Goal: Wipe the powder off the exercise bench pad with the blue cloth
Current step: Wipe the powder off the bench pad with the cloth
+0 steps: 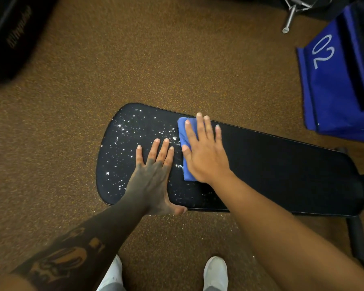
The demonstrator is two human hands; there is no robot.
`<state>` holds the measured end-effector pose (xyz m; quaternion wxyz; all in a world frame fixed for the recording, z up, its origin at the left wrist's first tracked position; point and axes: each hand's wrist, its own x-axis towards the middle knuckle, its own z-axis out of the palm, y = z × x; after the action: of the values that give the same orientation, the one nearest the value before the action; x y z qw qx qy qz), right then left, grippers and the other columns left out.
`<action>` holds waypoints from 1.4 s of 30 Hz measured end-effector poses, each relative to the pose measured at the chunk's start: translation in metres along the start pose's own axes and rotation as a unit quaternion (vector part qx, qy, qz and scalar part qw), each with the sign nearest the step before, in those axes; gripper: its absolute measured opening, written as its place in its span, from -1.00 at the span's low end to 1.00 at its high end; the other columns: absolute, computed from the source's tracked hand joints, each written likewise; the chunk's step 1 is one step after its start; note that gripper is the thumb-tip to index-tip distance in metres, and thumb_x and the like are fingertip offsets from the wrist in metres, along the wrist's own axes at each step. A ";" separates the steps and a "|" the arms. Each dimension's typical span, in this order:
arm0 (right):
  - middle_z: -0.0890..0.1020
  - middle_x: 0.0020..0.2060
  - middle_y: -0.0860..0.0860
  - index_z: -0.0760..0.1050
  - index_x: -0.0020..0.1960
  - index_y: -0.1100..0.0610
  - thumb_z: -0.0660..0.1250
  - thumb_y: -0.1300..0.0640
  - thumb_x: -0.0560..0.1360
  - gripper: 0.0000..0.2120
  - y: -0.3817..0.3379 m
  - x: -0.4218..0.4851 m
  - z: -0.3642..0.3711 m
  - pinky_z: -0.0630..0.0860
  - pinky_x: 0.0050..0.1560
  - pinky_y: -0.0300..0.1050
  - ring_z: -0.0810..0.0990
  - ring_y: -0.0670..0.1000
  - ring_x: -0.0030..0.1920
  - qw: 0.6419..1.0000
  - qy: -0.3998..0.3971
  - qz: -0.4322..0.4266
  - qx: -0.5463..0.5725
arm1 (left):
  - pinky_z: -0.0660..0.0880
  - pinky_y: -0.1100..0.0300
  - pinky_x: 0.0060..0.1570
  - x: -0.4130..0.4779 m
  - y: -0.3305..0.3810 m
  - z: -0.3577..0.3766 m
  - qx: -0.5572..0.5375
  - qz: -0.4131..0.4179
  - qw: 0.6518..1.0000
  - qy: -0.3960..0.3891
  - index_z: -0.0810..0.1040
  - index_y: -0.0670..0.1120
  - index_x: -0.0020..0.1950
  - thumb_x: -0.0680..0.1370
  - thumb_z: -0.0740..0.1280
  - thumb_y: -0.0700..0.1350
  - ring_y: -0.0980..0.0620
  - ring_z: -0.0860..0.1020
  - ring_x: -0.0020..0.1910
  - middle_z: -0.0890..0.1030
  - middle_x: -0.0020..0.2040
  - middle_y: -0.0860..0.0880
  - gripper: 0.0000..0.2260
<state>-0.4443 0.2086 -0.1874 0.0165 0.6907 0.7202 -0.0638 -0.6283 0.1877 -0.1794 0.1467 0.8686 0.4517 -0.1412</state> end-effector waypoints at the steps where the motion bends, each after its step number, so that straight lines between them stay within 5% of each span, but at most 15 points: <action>1: -0.10 0.59 0.17 -0.11 0.61 0.06 -0.06 -0.10 0.64 -0.40 -0.001 0.000 -0.002 -0.12 0.53 0.27 -0.17 0.20 0.58 1.000 0.014 0.013 -0.007 | -0.21 -0.39 0.50 0.000 0.000 0.000 -0.001 0.000 1.000 -0.001 -0.27 -0.21 0.60 0.10 0.04 0.73 -0.20 -0.38 0.58 -0.32 0.62 -0.18 0.40; 20: -0.15 0.60 0.08 -0.12 0.60 -0.07 -0.08 -0.08 0.65 -0.45 -0.011 -0.014 0.006 -0.10 0.53 0.22 -0.23 0.16 0.58 0.999 -0.039 0.013 0.020 | -0.22 -0.42 0.47 -0.002 0.000 0.001 0.001 -0.026 1.000 -0.003 -0.34 -0.18 0.59 0.09 0.03 0.74 -0.21 -0.45 0.55 -0.42 0.59 -0.17 0.40; 27: -0.13 0.60 0.10 -0.09 0.60 -0.07 -0.06 -0.06 0.66 -0.47 -0.019 0.045 0.002 -0.09 0.52 0.27 -0.19 0.19 0.58 0.995 -0.032 0.082 0.046 | -0.20 -0.41 0.47 -0.002 0.000 0.000 0.000 -0.023 1.000 -0.008 -0.34 -0.16 0.59 0.07 0.02 0.74 -0.21 -0.44 0.55 -0.41 0.59 -0.16 0.41; 33: -0.08 0.61 0.08 0.00 0.60 -0.06 -0.01 -0.04 0.65 -0.47 -0.010 0.017 0.003 -0.09 0.53 0.23 -0.18 0.16 0.58 0.997 -0.027 -0.065 0.014 | -0.21 -0.40 0.48 -0.004 0.000 -0.001 0.000 -0.026 1.000 0.003 -0.32 -0.19 0.59 0.07 0.02 0.74 -0.20 -0.42 0.56 -0.38 0.61 -0.17 0.41; 39: -0.14 0.60 0.10 -0.05 0.60 -0.07 -0.01 -0.03 0.65 -0.46 -0.032 0.035 0.004 -0.11 0.53 0.23 -0.21 0.17 0.58 0.994 -0.010 0.098 0.046 | -0.18 -0.38 0.50 -0.006 -0.005 0.002 0.006 -0.021 1.000 -0.003 -0.33 -0.19 0.59 0.07 0.03 0.75 -0.20 -0.39 0.57 -0.38 0.60 -0.18 0.42; 42: -0.13 0.60 0.06 -0.02 0.60 -0.06 0.00 -0.03 0.65 -0.47 -0.035 0.023 0.004 -0.15 0.54 0.21 -0.22 0.14 0.58 0.999 -0.018 0.005 0.047 | -0.18 -0.38 0.50 -0.006 -0.005 0.003 0.007 -0.022 1.000 0.002 -0.35 -0.20 0.58 0.07 0.03 0.75 -0.21 -0.39 0.57 -0.37 0.61 -0.18 0.43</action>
<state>-0.4806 0.2292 -0.1919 -0.0026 0.6931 0.7123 -0.1104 -0.6362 0.1849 -0.1801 0.1364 0.8600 0.4695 -0.1461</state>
